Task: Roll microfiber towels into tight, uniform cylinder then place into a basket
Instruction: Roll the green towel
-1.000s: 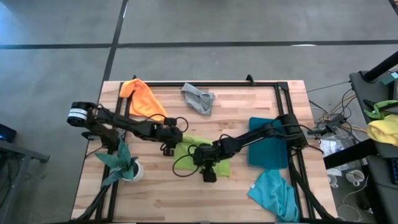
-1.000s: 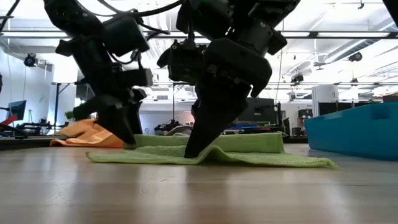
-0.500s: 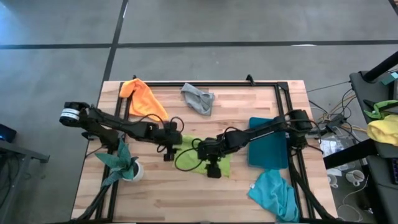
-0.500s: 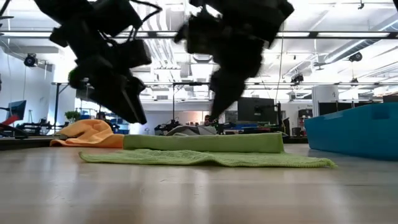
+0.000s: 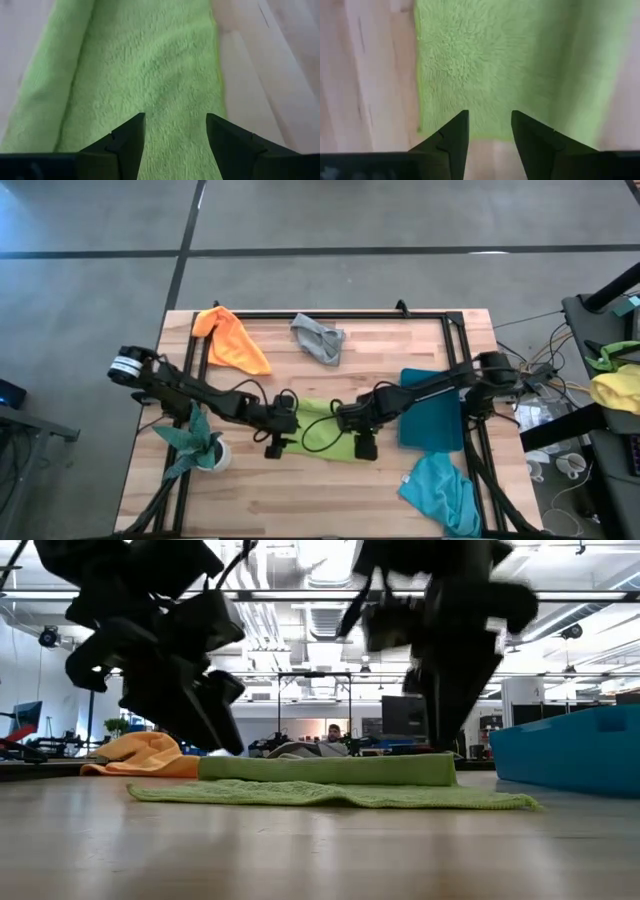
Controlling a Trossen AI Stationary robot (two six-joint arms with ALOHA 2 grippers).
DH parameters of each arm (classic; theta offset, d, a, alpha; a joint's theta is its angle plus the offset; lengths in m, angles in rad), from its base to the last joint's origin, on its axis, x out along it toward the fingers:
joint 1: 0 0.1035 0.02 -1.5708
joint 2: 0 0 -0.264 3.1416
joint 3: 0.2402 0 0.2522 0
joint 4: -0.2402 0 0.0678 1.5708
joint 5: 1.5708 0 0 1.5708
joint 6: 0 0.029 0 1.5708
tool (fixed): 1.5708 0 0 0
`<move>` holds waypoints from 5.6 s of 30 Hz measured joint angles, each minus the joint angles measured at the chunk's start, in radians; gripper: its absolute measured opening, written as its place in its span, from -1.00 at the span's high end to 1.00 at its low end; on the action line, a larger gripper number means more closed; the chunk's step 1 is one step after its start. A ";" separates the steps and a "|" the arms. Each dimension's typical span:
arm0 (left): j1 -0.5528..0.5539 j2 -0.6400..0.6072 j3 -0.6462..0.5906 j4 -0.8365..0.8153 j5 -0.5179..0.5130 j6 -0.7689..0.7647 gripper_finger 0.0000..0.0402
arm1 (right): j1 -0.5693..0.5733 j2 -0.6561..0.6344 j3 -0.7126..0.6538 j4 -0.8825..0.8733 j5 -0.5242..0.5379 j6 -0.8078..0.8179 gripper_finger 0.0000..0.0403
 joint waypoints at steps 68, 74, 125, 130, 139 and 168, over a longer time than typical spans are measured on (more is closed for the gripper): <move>-0.007 0.088 -0.014 -0.009 0.009 -0.044 0.04 | -0.002 0.049 -0.091 0.094 0.321 -0.276 0.54; -0.006 0.087 -0.014 -0.020 0.005 -0.045 0.04 | 0.018 0.055 -0.095 0.093 0.333 -0.280 0.91; 0.001 0.065 -0.014 -0.056 0.010 -0.122 0.04 | 0.078 0.030 -0.107 0.155 0.273 0.208 0.96; 0.001 0.053 -0.014 -0.067 0.011 -0.123 0.04 | 0.074 0.083 -0.110 0.169 0.271 0.200 0.96; 0.019 -0.036 -0.008 -0.124 0.002 -0.111 0.04 | 0.073 0.082 -0.110 0.187 0.274 0.214 0.88; 0.446 -0.035 0.134 -0.341 0.247 0.237 0.04 | 0.005 -0.102 -0.045 0.099 0.177 0.315 0.05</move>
